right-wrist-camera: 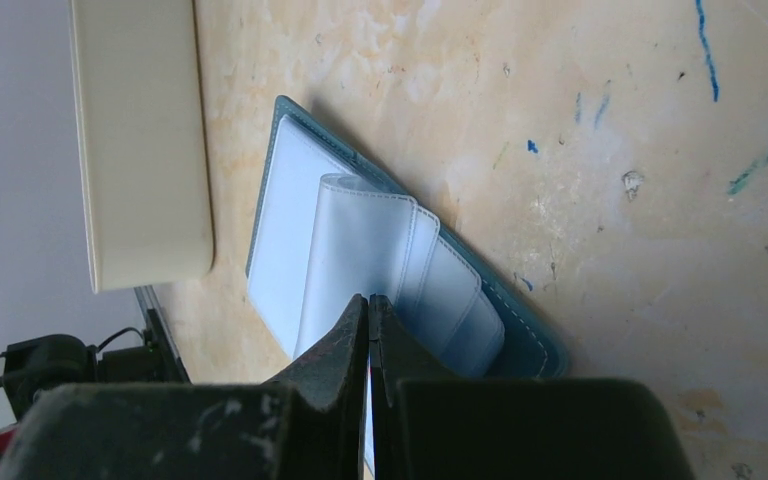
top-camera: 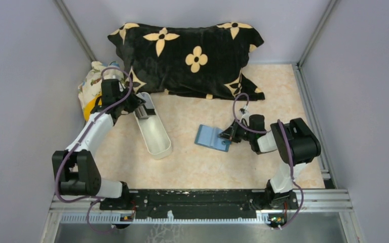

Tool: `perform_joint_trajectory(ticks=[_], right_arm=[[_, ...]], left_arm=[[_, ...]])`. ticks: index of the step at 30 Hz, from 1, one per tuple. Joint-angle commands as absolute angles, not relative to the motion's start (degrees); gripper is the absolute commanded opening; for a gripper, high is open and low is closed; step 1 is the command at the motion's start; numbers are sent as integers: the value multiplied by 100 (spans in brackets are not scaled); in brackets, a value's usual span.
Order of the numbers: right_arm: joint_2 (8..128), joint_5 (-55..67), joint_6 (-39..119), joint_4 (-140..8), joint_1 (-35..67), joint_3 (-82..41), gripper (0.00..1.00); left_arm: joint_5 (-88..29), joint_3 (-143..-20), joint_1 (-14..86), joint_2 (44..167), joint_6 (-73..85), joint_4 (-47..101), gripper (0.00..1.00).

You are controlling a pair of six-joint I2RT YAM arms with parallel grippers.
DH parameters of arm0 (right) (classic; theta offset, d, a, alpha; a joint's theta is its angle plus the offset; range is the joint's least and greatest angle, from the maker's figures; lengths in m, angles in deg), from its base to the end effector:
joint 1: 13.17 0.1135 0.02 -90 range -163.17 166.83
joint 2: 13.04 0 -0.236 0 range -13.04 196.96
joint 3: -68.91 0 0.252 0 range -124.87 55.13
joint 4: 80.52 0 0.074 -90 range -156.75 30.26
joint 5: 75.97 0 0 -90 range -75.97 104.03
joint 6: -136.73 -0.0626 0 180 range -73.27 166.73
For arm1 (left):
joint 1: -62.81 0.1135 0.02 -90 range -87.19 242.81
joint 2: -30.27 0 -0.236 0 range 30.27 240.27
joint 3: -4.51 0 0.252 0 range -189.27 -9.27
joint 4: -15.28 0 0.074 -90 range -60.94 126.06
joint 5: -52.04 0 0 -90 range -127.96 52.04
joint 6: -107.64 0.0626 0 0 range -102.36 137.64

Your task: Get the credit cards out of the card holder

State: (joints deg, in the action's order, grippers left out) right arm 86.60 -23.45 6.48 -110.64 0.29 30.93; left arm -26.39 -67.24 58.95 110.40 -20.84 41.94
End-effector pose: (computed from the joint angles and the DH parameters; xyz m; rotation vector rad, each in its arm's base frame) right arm 0.2679 0.1033 0.0597 0.1038 2.2463 1.2271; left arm 0.3380 -0.0354 0.2316 -0.5531 2.1710 -0.6316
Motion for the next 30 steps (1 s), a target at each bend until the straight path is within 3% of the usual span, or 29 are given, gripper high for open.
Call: perform_joint_trajectory(ticks=[1,19,30], right_arm=[[8883,-2146,958,-10626,76,2995,0],[9363,-2397,794,-11099,80,3002,0],[9657,-2582,604,-11696,81,3107,0]], left_arm=[[-2531,-6440,6209,10983,-2242,3932,0],[-3243,-5999,6398,11448,-2522,3222,0],[-3093,-6191,6427,11959,-2502,3072,0]])
